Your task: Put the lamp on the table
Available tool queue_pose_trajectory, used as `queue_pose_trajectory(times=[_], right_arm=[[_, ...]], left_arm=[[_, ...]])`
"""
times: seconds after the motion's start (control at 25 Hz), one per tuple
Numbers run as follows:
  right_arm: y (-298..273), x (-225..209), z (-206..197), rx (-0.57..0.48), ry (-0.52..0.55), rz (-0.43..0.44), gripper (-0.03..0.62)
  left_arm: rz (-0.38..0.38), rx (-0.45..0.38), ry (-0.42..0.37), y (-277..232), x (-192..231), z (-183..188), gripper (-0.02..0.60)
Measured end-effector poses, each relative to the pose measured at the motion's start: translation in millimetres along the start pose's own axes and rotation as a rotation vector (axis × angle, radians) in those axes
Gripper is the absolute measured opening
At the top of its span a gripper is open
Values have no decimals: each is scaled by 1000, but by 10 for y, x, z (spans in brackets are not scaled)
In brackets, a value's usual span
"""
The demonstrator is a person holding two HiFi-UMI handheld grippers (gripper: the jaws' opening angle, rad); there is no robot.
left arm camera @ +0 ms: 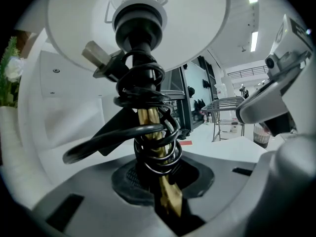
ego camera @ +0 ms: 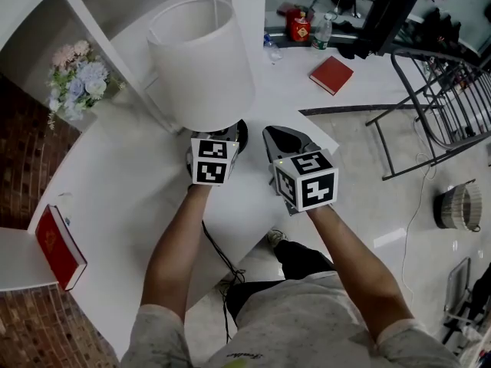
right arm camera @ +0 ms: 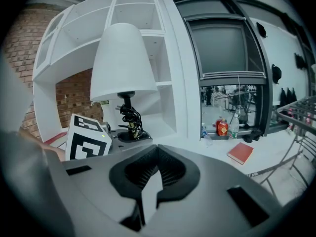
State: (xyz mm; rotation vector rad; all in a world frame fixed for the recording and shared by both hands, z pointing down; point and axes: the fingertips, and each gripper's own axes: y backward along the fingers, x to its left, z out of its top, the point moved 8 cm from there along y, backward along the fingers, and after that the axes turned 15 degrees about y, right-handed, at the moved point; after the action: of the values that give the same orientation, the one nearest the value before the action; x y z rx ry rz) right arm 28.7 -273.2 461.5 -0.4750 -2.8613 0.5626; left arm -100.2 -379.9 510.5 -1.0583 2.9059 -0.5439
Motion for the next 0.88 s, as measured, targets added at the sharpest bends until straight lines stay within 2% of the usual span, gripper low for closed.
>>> queue_pose_trajectory(times=[0.08,0.28,0.52,0.88], right_arm=[[36,2,13,-1,-3,-5,5],[120,40,69,2,-9,-12,5],[208,115,146,5,-22,-19,5],[301,244,242,13,-5,-10,5]], left_arm=[[-1,15,1,15,-2,-3,95],[-16,48,76,58,55,10,130],[-31,97,81,159,66,24,137],[-35,125,59,394,17,70,137]])
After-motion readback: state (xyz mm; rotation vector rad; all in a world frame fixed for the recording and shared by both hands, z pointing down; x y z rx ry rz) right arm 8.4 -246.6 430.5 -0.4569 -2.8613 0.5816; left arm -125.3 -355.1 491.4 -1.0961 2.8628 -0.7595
